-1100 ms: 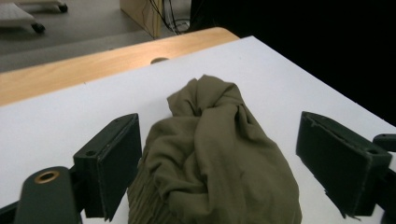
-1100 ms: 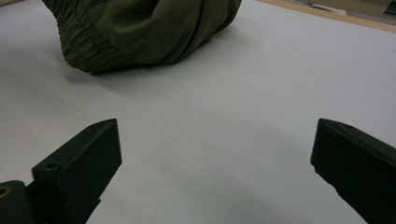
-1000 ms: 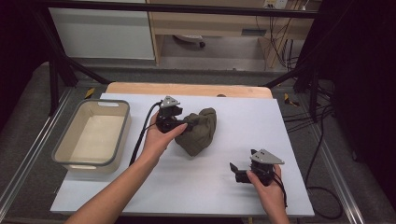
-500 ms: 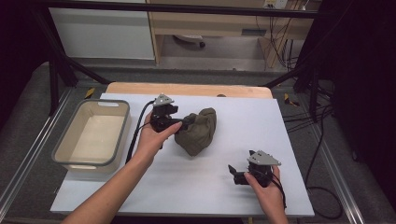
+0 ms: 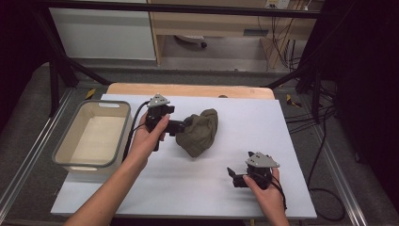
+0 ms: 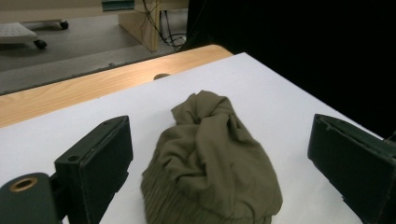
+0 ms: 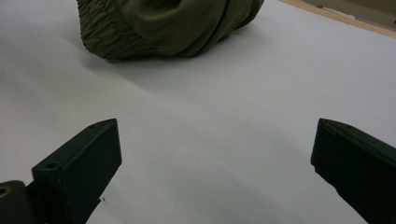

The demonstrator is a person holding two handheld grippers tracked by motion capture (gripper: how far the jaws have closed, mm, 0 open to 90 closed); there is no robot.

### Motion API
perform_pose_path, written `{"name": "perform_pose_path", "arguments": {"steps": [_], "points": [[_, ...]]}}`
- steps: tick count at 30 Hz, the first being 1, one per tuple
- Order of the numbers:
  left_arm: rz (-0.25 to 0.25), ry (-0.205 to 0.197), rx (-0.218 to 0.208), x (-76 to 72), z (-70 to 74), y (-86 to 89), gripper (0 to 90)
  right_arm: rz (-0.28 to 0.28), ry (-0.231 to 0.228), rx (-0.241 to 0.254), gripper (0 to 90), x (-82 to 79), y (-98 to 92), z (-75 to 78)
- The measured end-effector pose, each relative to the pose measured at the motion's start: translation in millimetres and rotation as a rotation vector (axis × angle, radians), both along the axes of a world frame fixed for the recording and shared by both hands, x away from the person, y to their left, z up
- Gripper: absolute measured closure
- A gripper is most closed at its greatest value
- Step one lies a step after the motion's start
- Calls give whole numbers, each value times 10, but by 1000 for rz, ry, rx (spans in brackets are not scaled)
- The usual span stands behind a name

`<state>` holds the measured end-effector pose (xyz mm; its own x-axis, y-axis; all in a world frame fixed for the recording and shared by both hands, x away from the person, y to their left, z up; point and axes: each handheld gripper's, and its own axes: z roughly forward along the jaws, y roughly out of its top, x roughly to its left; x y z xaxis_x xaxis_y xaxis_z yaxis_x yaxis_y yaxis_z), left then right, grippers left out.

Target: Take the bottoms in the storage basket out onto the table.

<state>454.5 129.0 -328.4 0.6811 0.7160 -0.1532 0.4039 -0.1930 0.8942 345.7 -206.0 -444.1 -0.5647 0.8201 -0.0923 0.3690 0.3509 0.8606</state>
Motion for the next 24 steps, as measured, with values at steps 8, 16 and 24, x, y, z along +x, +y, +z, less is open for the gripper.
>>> {"name": "perform_pose_path", "arguments": {"steps": [8, 16, 24], "points": [[20, -26, 8, -30, 131, 197, 70, -23, -3, 18, 23, -24, -58, 22], [62, -73, 61, -107, 221, 311, 35, -30, -3, 20, 21, -18, -79, 18], [53, -75, 55, -168, 237, 356, 40, -37, -8, 27, 23, -21, -97, 29]]}}
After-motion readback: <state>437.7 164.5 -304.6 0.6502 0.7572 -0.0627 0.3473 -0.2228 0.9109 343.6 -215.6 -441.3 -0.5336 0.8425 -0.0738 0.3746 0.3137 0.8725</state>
